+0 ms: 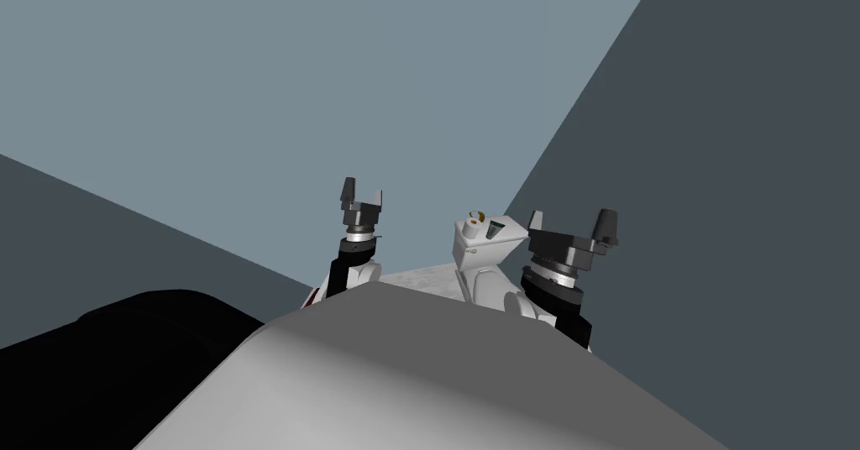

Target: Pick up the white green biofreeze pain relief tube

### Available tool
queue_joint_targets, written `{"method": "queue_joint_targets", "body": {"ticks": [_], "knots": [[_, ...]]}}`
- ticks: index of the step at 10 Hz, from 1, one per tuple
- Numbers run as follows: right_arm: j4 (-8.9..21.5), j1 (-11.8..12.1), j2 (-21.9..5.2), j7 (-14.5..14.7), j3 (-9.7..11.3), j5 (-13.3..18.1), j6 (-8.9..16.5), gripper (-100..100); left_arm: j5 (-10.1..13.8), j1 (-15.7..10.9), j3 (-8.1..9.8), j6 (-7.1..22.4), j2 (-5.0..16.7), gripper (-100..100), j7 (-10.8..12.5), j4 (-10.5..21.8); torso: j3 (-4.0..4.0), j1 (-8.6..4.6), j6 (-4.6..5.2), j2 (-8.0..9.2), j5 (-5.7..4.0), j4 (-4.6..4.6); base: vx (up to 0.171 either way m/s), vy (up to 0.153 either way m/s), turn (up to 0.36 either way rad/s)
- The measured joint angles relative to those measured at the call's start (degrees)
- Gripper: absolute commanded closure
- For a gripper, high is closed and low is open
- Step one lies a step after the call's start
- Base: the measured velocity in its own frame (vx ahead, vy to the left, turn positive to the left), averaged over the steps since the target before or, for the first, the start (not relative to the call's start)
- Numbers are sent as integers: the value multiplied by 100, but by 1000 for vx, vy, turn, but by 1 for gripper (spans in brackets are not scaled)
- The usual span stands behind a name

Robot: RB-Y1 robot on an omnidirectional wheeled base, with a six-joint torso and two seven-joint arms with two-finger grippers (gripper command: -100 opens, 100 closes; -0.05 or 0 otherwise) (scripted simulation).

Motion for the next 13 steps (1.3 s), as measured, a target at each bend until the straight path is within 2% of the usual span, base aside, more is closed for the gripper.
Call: {"method": "queue_joint_targets", "body": {"ticks": [2,5,7,8,11,13], "knots": [[122,-67,-272,68,-42,23,41,-100,0,0,0,0,0,0,0,0,1,11,0,1,2,0,-3,48,-1],[472,-159,-725,275,-149,92,83,-100,0,0,-1,0,-1,0,0,0,1,33,-1,2,7,0,-6,79,-1],[814,-232,-884,385,-211,130,8,-100,0,0,-1,0,-1,0,0,0,0,24,0,1,5,0,-3,77,6],[994,-355,-982,494,-268,170,75,-100,0,0,-1,0,-1,0,0,0,-1,30,-1,-3,7,0,7,120,12],[1392,-478,-1235,748,-446,241,199,-100,0,0,-1,0,-1,0,0,0,3,37,0,5,8,1,-15,90,1],[1708,-553,-1344,876,-539,282,181,-100,0,0,-1,0,-1,0,0,0,0,32,0,-1,7,0,5,78,6]]}}
